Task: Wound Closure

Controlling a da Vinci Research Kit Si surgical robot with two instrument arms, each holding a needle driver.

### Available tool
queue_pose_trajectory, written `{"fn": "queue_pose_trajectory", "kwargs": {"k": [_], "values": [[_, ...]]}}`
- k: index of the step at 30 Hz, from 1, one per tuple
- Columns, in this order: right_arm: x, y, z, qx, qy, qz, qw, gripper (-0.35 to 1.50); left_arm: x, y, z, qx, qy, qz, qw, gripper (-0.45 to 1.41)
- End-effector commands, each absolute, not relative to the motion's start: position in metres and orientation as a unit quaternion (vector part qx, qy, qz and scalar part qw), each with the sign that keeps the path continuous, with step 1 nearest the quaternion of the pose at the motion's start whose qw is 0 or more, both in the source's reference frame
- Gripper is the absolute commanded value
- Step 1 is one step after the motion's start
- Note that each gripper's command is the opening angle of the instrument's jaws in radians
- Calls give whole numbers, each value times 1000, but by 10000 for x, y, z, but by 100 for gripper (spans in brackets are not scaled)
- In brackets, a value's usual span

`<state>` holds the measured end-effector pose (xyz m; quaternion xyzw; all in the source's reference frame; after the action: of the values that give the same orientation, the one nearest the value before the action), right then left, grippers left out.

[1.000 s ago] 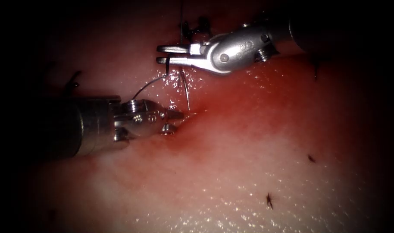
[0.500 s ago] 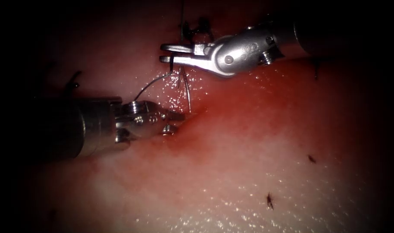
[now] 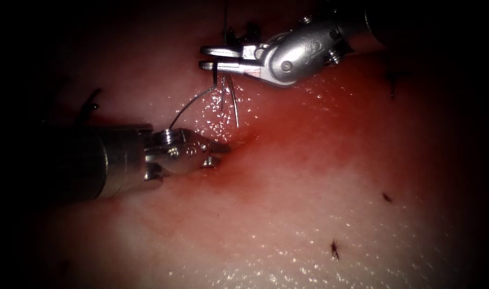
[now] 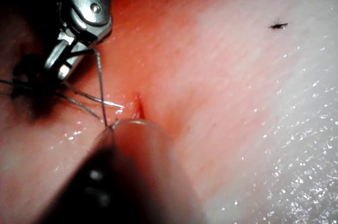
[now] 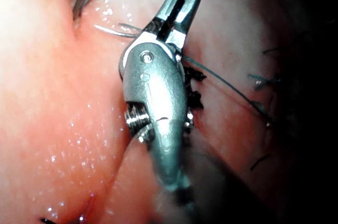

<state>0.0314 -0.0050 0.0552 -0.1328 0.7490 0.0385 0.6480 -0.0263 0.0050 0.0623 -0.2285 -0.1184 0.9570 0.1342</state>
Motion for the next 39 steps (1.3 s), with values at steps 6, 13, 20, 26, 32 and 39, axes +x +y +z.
{"fn": "queue_pose_trajectory", "kwargs": {"k": [6,13,20,26,32,39], "values": [[324,-60,556,-126,747,44,651,-35,-268,49,630,-229,-120,957,134,39],[327,-70,566,-121,745,49,654,-35,-267,51,630,-235,-116,955,136,56],[327,-87,588,-121,746,47,654,-35,-264,50,629,-237,-116,955,135,57],[324,-83,592,-122,745,46,654,-35,-262,49,628,-237,-117,955,134,56],[323,-93,592,-113,747,34,654,-35,-262,48,627,-237,-117,955,134,56],[313,-103,598,-114,749,26,652,-35,-261,49,615,-245,-110,953,143,61]]}}
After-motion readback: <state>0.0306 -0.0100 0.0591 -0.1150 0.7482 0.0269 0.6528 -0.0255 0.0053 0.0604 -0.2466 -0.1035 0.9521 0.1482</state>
